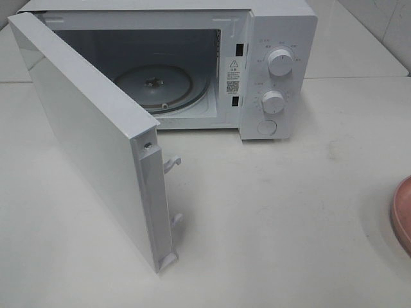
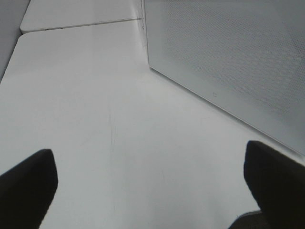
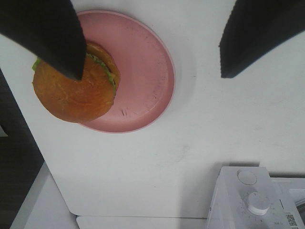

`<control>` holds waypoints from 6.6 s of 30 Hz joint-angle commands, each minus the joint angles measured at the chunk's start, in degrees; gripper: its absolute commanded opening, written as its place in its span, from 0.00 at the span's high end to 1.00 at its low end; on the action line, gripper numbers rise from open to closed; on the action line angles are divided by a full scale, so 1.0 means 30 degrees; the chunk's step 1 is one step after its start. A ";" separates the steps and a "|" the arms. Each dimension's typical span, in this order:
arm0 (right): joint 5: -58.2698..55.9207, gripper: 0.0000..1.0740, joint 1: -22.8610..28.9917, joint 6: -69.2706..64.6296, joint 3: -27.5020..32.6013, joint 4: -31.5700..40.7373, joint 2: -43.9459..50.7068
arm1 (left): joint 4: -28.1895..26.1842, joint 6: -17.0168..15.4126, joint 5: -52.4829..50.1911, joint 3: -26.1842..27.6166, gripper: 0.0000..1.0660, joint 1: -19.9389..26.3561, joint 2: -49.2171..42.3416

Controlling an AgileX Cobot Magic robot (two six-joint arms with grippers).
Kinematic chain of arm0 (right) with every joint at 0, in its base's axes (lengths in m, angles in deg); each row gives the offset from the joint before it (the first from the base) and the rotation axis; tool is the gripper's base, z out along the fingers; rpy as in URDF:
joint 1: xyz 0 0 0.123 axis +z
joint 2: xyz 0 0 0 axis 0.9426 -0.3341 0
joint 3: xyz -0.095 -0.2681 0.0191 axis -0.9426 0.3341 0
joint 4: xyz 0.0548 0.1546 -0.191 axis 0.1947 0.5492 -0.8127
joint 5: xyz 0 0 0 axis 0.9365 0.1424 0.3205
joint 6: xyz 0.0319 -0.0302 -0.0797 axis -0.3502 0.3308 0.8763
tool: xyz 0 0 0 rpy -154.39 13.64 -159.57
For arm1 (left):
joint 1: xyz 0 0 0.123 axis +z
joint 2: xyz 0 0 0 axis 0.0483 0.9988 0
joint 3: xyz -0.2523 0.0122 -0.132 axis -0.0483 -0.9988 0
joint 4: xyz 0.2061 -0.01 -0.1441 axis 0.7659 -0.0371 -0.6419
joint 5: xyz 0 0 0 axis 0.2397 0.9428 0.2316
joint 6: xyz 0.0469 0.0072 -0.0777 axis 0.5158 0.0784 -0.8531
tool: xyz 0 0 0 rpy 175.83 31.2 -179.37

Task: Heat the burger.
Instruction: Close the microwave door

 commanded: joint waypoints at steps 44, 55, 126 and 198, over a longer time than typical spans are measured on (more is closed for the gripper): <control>0.0267 0.29 -0.0134 -0.0076 0.0019 0.0057 0.0554 | -0.0191 -0.0095 -0.0306 0.0076 0.09 0.0019 0.0840; 0.0267 0.29 -0.0134 -0.0076 0.0019 0.0057 0.0554 | -0.0458 -0.0095 -0.4354 0.0745 0.46 0.0019 0.4813; 0.0267 0.29 -0.0134 -0.0076 0.0019 0.0057 0.0554 | 0.6379 -0.5424 -3.5581 -0.1299 1.00 -0.5252 2.8762; 0.0267 0.29 -0.0134 -0.0076 0.0019 0.0057 0.0554 | -0.3170 -0.0115 -2.5439 1.4801 1.00 -1.2681 3.9018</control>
